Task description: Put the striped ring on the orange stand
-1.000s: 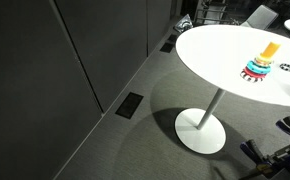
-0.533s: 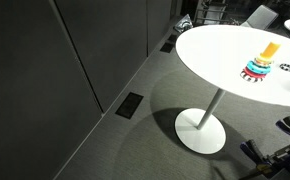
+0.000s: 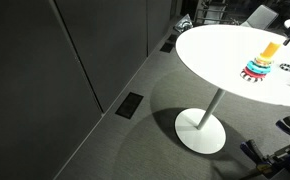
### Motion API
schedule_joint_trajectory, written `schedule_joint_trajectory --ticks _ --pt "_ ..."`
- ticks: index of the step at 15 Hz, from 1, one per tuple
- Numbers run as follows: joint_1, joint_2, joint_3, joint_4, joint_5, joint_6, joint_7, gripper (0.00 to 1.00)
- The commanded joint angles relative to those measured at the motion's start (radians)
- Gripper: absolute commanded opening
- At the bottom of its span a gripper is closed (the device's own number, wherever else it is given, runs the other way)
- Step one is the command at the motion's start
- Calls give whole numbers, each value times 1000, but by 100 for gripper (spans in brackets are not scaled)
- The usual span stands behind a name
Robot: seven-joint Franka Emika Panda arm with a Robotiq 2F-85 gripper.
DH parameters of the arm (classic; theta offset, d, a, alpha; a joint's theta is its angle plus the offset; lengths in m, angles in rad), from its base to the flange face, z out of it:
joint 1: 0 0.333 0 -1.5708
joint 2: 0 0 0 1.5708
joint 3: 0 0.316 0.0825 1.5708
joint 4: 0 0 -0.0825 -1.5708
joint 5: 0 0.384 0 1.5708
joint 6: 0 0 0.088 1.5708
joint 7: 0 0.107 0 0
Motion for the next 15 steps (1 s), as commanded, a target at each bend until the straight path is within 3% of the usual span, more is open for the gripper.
schedule_joint_trajectory --ticks 1,2,3,10,15 --pt "-66 83 39 95 63 -35 -64 100" --pt "-75 98 44 110 68 -39 -70 100" --pt "-47 61 27 49 35 -6 -33 100" --pt "-62 95 36 87 41 -13 -40 100" --pt "-67 152 25 104 42 84 -14 100"
